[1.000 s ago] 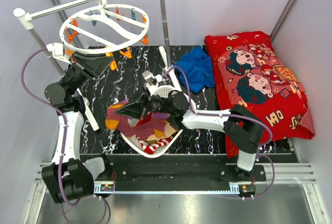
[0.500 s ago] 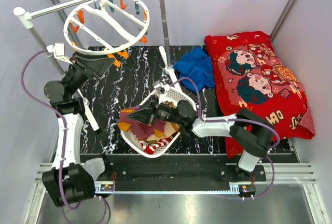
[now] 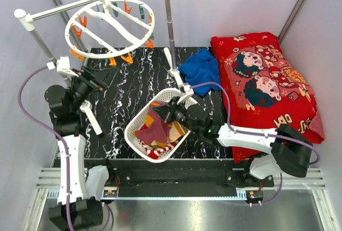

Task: Remove the socks clipped to the hanger

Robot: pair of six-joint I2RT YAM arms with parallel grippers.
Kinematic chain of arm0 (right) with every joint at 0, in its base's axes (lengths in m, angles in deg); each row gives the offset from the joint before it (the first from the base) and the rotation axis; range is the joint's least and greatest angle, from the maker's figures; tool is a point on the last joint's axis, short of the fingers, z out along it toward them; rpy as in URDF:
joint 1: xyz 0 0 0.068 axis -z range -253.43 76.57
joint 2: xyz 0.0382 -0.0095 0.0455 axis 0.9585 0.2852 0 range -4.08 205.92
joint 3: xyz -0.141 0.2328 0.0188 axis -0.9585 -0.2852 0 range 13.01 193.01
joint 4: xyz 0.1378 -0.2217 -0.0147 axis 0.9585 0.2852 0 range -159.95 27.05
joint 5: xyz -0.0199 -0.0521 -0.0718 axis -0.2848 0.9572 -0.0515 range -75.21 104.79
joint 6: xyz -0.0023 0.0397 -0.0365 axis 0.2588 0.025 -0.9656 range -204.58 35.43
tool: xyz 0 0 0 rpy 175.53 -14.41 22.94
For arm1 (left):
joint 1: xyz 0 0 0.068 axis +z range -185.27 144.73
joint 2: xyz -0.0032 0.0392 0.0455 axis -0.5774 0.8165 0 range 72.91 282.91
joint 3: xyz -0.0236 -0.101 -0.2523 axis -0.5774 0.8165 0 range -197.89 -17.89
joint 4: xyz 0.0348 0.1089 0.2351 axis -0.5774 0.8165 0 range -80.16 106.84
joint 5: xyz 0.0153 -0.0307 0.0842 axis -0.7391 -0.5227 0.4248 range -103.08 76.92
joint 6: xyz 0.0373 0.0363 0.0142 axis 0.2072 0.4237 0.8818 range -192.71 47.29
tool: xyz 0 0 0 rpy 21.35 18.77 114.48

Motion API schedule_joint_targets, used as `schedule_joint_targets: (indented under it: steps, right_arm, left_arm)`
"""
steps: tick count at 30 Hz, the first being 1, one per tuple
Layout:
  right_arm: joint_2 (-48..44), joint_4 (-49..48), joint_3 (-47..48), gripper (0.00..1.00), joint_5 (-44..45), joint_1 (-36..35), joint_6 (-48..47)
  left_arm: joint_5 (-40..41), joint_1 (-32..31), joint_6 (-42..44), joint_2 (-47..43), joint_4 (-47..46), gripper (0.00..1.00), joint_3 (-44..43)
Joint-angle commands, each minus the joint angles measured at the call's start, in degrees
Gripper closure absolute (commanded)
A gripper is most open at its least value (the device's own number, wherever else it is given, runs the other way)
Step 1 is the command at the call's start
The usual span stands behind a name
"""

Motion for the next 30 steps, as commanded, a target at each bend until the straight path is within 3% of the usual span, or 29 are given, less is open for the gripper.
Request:
schedule_joint_targets:
  steps: [1, 5, 10, 13, 14, 18, 22, 27, 30]
  right_arm:
    - [2.18, 10.09, -3.68, 0.97, 13.90, 0.94, 7.38]
    - [6.93, 13.61, -4.30, 0.89, 17.26, 1.03, 12.48]
    - [8.36, 12.56, -3.86, 0.80, 16.92, 1.03, 12.50]
    - [5.63, 13.70, -1.41, 0.62, 14.37, 1.12, 7.07]
    - [4.84, 17.36, -0.36, 0.51, 14.10, 1.20, 6.09]
    - [-1.65, 29.85, 4.83, 0.23, 14.71, 1.20, 1.87]
    - [-8.25, 35.84, 5.11, 0.02, 13.05, 1.82, -4.10]
    - [-17.81, 44.02, 6.06, 0.00, 6.38, 1.91, -11.40]
    - [-23.00, 48.93, 8.34, 0.00, 6.54, 1.82, -10.19]
  left_arm:
    - [9.46, 0.11, 9.95, -3.91, 17.39, 0.01, -0.69]
    - [12.03, 0.11, 14.87, -9.44, 22.15, 0.01, 1.50]
    - [12.56, 0.11, 18.65, -14.28, 26.99, 0.01, 5.81]
    - [11.94, 0.02, 21.11, -16.92, 28.74, 0.01, 7.22]
    - [12.03, -0.33, 21.55, -18.23, 29.53, 0.01, 7.39]
    - [11.24, -2.26, 22.52, -22.62, 28.93, 0.01, 10.46]
    - [5.63, -4.20, 19.80, -27.73, 21.38, 0.01, 17.49]
    - [3.07, -8.24, 20.59, -28.70, 21.01, 0.01, 17.15]
    - [1.83, -10.34, 19.89, -29.67, 20.22, 0.01, 17.85]
